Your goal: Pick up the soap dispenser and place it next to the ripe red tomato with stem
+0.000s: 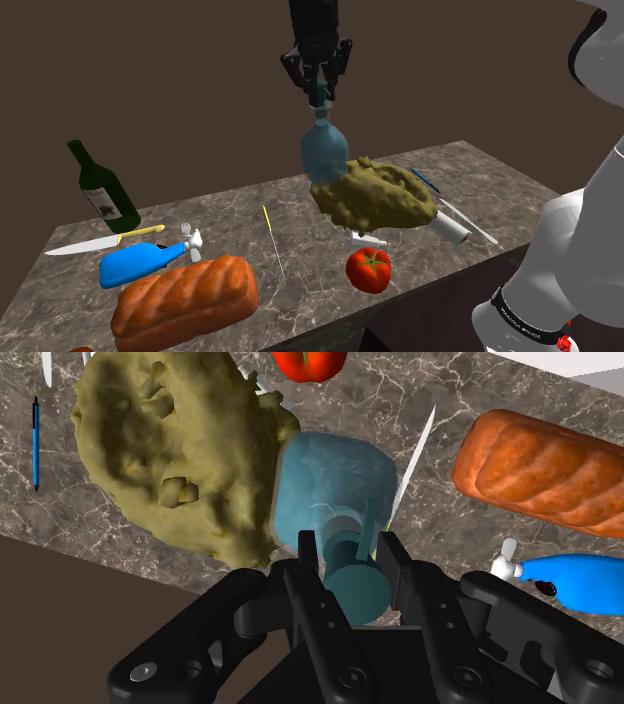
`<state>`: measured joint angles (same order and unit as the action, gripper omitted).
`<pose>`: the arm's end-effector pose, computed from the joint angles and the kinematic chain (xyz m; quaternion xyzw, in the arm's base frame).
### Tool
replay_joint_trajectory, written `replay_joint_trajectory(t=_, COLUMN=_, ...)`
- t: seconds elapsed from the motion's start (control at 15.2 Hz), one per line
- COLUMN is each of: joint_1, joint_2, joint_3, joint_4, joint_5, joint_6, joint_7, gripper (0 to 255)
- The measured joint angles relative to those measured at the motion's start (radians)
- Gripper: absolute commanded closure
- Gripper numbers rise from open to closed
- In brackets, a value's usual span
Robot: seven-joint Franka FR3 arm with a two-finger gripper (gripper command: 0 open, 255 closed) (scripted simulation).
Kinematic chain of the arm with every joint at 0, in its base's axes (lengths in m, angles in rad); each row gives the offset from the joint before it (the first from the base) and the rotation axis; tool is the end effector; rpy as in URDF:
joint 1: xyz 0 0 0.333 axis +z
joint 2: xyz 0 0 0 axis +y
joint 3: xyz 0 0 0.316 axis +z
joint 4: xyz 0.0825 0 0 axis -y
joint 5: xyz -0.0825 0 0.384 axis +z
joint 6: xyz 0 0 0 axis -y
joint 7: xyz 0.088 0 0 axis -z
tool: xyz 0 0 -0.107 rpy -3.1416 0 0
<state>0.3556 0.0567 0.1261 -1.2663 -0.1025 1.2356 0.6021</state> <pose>0.4774 0.2315 0.7045 0.9952 -0.0747 -0.0138 0.0614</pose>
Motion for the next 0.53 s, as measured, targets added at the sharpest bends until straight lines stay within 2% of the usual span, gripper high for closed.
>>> replay_joint_trajectory(t=0.13, joint_1=0.027, joint_2=0.028, joint_3=0.023, joint_4=0.055, joint_5=-0.003, joint_6=-0.032, joint_7=0.047, gripper=255)
replay_joint_trajectory(t=0.26, joint_1=0.037, joint_2=0.030, joint_3=0.031, joint_4=0.050, joint_5=-0.001, joint_6=-0.027, joint_7=0.065, gripper=255)
replay_joint_trajectory(t=0.53, joint_1=0.035, joint_2=0.000, joint_3=0.030, joint_4=-0.043, joint_5=0.006, joint_6=0.035, joint_7=0.072, gripper=255)
